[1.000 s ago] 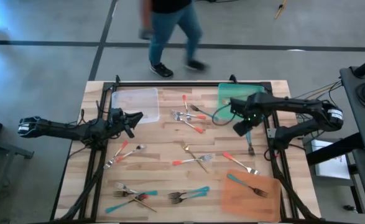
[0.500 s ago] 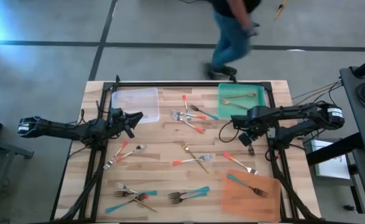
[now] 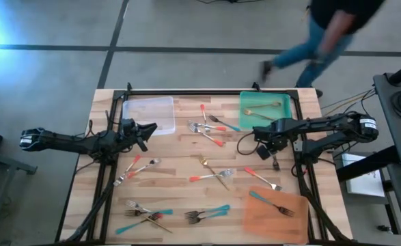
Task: Sort silverware by color (type)
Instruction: Put the blue fork into the orange bin
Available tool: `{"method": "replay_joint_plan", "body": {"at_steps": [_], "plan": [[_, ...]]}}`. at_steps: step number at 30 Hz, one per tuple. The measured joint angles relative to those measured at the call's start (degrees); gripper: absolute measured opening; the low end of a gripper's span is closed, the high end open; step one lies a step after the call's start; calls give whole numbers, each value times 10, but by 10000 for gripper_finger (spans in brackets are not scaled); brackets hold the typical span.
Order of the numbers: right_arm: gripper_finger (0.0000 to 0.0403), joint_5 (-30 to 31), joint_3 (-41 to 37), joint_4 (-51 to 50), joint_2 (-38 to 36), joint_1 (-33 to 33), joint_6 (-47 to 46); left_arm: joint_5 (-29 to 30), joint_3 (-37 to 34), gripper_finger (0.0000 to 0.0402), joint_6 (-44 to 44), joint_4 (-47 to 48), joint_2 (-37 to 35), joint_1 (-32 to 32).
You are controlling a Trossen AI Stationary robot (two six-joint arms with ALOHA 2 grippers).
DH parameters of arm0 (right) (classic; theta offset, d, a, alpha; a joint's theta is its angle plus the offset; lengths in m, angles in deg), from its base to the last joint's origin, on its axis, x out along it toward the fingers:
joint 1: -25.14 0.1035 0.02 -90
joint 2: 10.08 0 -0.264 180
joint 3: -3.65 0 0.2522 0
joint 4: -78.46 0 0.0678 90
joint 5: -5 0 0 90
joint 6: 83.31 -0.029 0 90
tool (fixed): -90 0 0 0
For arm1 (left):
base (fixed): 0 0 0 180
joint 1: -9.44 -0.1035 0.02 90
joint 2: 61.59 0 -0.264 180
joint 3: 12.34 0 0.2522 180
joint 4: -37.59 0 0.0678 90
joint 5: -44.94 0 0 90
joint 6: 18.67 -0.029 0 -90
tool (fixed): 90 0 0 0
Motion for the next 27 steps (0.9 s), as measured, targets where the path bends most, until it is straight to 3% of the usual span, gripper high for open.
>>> {"method": "replay_joint_plan", "body": {"at_steps": [27], "plan": [[73, 2, -40, 52, 0, 43, -98, 0, 0, 46, 0, 0, 0, 0]]}}
